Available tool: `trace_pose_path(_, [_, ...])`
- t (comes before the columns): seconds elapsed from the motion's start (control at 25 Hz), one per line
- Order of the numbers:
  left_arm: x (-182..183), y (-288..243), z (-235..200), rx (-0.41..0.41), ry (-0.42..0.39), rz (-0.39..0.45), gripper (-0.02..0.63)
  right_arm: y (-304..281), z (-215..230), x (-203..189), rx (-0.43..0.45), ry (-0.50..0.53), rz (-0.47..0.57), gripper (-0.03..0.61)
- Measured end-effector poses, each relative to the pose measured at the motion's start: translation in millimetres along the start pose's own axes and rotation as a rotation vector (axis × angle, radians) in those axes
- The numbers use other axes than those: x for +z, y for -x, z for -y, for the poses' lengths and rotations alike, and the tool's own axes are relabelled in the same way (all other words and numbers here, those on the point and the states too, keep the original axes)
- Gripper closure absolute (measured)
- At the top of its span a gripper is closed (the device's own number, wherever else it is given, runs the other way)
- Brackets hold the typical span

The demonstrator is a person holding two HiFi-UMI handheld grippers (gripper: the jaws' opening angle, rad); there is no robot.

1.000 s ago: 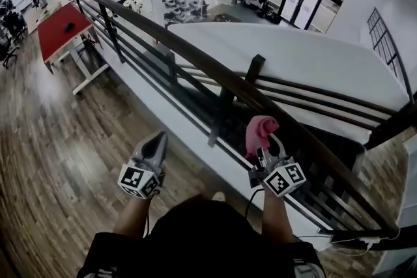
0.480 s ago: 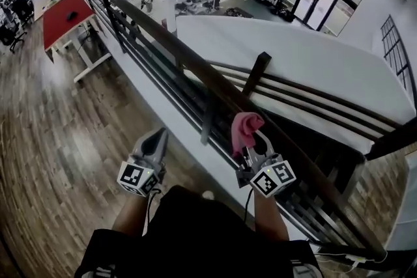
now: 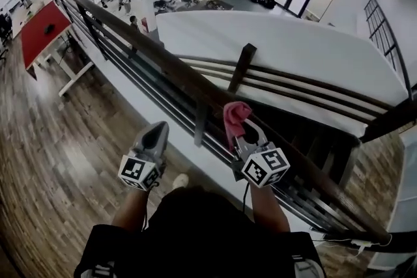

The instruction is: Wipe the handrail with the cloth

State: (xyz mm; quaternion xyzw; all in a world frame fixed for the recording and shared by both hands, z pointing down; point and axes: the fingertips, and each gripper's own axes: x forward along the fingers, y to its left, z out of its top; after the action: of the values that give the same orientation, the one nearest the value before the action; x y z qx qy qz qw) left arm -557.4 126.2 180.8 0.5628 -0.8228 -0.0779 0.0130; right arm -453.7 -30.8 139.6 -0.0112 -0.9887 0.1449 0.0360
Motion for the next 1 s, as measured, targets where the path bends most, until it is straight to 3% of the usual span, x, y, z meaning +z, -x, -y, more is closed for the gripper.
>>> trace_pose_path(0.16, [-3.3, -17.2, -18.3, -0.031, 0.027, -0.004, 0.614, -29.7, 9.3, -0.8, -0.082, -0.025, -0.045, 0.531])
trace_pose_path(0.36, [-2.8, -38.3, -28.6, -0.089, 0.047, 0.009, 0.615, -64.6, 6.6, 17.0, -0.055, -0.072, -0.037, 0.531])
trace_pose_path(0.68, [-7.9, -58.4, -44.1, -0.17, 0.073, -0.017, 0.615, -100.5, 21.5, 4.9, -0.182, 0.002, -0.141, 0.531])
trace_pose_path(1.0, [-18.6, -65.9, -54.6, -0.233, 0.093, -0.051, 0.615, -107.5, 32.1, -13.1, -0.353, 0.284, -0.319, 0.531])
